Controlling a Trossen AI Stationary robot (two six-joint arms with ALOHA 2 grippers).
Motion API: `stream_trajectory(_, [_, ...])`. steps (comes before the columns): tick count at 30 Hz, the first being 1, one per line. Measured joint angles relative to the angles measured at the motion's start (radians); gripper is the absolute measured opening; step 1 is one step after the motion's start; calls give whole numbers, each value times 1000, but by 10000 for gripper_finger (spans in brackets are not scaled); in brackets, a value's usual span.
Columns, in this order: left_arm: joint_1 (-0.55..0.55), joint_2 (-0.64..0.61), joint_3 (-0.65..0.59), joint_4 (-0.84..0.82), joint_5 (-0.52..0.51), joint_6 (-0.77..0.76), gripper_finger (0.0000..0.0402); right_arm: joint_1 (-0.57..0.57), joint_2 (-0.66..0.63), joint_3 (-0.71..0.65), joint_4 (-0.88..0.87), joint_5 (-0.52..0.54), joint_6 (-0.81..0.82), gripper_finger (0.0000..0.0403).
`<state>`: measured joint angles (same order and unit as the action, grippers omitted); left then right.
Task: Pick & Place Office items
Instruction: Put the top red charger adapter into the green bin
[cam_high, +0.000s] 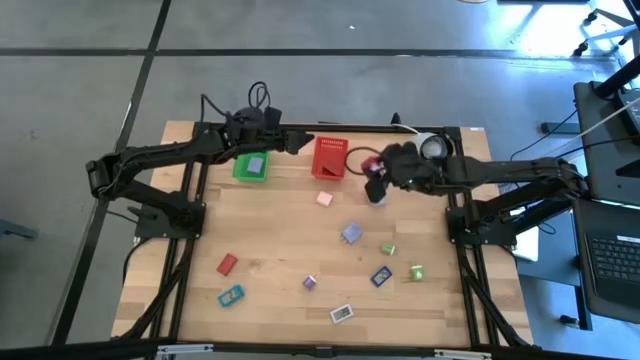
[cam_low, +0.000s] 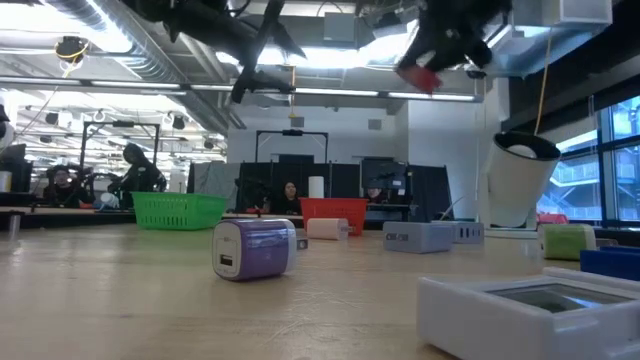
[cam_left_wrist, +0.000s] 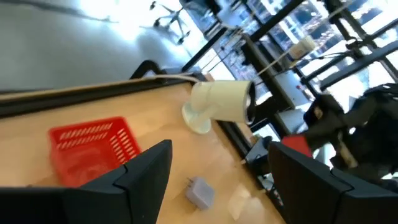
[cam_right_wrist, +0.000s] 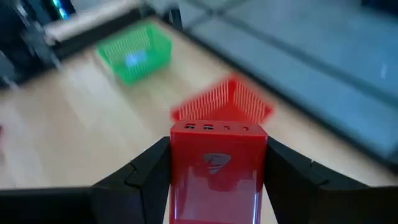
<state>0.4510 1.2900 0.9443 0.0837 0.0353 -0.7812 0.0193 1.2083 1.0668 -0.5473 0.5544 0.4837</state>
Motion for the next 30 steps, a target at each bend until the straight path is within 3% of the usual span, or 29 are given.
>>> stream_trajectory(6, [-52,0,0,115,-2,29,262,0,0,47,147,26,-263,207])
stream_trajectory(10, [-95,0,0,199,-21,103,262,0,1,47,260,25,-336,207])
stream_trajectory(19, [-219,0,0,383,-18,490,262,0,1,47,323,-121,-597,207])
stream_trajectory(25, [-300,0,0,450,-68,888,263,-18,1,47,323,-309,-551,210])
stream_trajectory(27, [-318,0,0,461,-111,895,263,-33,1,47,323,-334,-517,210])
stream_trajectory(30, [-329,0,0,461,-191,768,263,-49,1,47,323,-297,-555,210])
